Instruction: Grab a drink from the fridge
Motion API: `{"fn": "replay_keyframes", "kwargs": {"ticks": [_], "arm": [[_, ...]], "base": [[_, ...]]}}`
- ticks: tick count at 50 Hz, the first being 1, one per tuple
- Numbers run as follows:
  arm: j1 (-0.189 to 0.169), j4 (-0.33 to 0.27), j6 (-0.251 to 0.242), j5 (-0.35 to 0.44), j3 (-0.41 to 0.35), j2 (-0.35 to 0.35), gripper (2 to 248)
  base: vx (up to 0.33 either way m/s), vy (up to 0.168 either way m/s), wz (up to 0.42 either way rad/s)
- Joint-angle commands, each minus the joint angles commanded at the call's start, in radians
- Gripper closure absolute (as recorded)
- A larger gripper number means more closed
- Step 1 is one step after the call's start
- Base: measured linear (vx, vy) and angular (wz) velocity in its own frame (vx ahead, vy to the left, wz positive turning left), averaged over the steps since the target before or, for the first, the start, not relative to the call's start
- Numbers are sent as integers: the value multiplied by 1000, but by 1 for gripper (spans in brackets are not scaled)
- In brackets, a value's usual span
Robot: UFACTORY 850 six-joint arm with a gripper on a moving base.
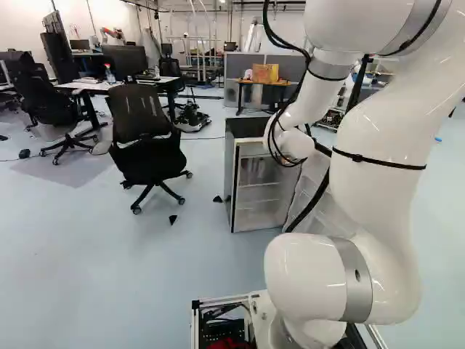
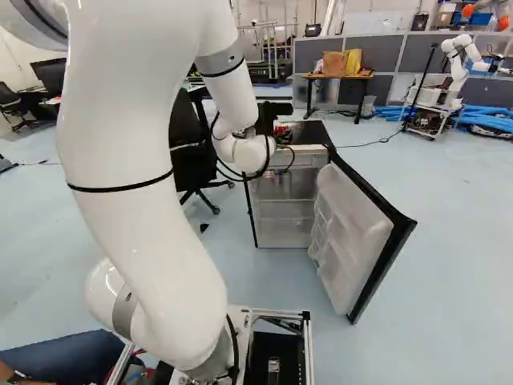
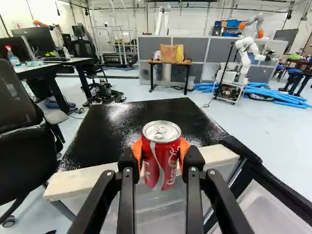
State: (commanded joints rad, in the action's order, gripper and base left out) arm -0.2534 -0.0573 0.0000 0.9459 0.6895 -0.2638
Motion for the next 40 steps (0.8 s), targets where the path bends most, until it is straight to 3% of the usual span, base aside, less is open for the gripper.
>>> {"fn": "replay_keyframes", "kwargs": {"ticks": [40], "arm": [[29, 0, 0, -39, 114, -85, 154]], "base": [[0, 0, 0]]}}
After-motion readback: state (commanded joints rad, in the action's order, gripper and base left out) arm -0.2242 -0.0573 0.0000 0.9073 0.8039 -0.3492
